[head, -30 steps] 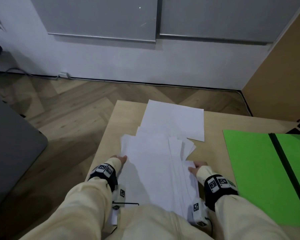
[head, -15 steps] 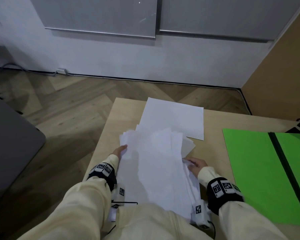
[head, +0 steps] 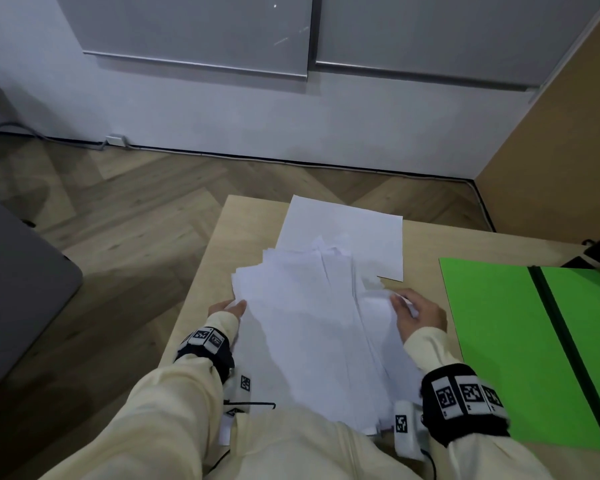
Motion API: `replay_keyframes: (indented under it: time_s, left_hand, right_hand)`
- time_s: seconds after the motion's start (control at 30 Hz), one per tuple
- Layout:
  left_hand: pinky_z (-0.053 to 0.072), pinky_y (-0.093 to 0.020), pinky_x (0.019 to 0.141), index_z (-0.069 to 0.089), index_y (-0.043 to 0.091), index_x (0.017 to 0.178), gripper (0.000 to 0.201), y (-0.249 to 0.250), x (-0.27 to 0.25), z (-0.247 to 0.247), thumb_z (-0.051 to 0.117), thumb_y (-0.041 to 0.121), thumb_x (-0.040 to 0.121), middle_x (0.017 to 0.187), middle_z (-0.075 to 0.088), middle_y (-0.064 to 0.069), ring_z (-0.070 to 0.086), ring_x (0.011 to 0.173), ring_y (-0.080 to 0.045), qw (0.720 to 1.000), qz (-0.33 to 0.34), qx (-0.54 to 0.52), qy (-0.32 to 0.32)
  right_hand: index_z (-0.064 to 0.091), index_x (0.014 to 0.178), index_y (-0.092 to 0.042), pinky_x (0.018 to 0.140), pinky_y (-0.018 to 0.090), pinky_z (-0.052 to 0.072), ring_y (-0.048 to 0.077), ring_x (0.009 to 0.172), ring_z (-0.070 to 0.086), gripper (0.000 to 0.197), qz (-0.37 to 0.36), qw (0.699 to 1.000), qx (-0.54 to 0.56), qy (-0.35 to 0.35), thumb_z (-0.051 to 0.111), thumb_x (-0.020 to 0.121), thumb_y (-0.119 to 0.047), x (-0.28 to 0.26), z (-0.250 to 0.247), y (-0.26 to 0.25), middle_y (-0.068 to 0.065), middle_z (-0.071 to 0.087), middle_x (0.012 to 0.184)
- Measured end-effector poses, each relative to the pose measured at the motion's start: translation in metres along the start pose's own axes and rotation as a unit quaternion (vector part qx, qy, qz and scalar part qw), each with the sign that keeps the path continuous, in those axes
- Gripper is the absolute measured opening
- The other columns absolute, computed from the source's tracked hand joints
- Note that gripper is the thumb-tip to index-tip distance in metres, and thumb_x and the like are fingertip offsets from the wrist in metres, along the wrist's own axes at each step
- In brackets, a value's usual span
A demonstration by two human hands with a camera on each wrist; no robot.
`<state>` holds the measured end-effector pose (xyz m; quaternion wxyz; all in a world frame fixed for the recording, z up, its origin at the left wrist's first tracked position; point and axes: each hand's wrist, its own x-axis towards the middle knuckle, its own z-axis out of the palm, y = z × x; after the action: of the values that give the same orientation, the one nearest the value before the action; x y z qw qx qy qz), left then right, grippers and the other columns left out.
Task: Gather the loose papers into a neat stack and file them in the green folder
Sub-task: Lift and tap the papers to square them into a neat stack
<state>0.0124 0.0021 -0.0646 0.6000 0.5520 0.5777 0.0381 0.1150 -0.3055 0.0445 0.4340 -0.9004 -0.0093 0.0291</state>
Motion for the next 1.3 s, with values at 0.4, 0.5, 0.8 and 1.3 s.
replay_keyframes:
  time_s: [0.4,0.5,0.8,1.3]
  left_hand:
    - [0.039,-0.038,0.108,0.054,0.002,0.131,0.048,0.004,-0.003,-0.007,0.062,0.019,0.088,0.134,0.056,-0.018,0.054,0.122,-0.036,0.998,-0.018,0.067,-0.008]
    - [0.040,-0.042,0.108,0.053,0.003,0.131,0.050,0.005,-0.004,-0.006,0.064,0.020,0.086,0.133,0.057,-0.018,0.054,0.120,-0.038,0.998,-0.022,0.064,-0.005]
    - [0.042,-0.045,0.106,0.054,0.007,0.131,0.052,0.004,-0.003,-0.003,0.066,0.021,0.083,0.131,0.058,-0.018,0.056,0.119,-0.038,0.997,-0.033,0.064,0.011]
    - [0.047,-0.037,0.101,0.057,0.008,0.128,0.058,0.007,-0.014,-0.008,0.074,0.025,0.076,0.126,0.063,-0.012,0.062,0.112,-0.031,0.971,-0.031,0.233,-0.045]
  right_hand:
    - [0.071,0.100,-0.011,0.075,0.025,0.042,0.030,0.078,0.060,0.018,-0.020,0.996,-0.078,0.031,0.058,0.088,-0.015,0.027,-0.052,-0.013,0.013,0.061,0.075]
    - [0.068,0.102,-0.017,0.085,0.035,0.049,0.034,0.088,0.060,0.021,0.042,0.989,-0.139,-0.028,0.054,0.088,-0.015,0.039,-0.050,0.007,0.019,0.067,0.094]
    - [0.049,0.129,-0.032,0.090,0.034,0.052,0.031,0.103,0.061,0.054,0.145,0.906,-0.340,-0.208,0.052,0.078,-0.012,0.042,-0.035,0.046,0.010,0.062,0.123]
    - [0.050,0.125,-0.020,0.089,0.034,0.046,0.031,0.114,0.058,0.035,0.028,0.861,-0.465,-0.203,0.047,0.090,-0.023,0.054,-0.005,-0.012,0.012,0.058,0.126]
